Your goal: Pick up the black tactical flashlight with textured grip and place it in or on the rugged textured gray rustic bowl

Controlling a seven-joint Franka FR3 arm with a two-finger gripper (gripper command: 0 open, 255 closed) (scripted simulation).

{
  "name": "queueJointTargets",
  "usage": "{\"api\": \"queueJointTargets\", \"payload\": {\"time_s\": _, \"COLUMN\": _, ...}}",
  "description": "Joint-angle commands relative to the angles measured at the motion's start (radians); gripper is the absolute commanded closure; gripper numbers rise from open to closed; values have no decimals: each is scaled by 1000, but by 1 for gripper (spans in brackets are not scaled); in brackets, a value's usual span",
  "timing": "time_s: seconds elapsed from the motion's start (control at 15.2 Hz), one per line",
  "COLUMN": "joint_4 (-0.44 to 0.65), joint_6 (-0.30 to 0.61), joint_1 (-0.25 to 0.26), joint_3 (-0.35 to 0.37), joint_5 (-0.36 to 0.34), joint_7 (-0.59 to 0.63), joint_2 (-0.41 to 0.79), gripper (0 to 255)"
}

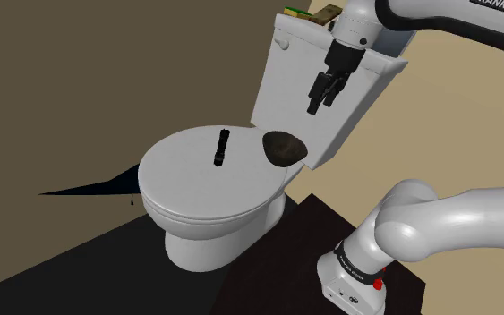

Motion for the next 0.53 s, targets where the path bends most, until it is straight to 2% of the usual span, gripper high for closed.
{"api": "queueJointTargets", "payload": {"time_s": 0.0, "joint_4": 0, "joint_6": 0, "joint_1": 0, "joint_3": 0, "joint_5": 0, "joint_7": 0, "joint_2": 0, "gripper": 0}}
{"api": "queueJointTargets", "payload": {"time_s": 0.46, "joint_4": -1, "joint_6": 207, "joint_1": 24, "joint_3": 17, "joint_5": 26, "joint_7": 9, "joint_2": 204, "gripper": 0}}
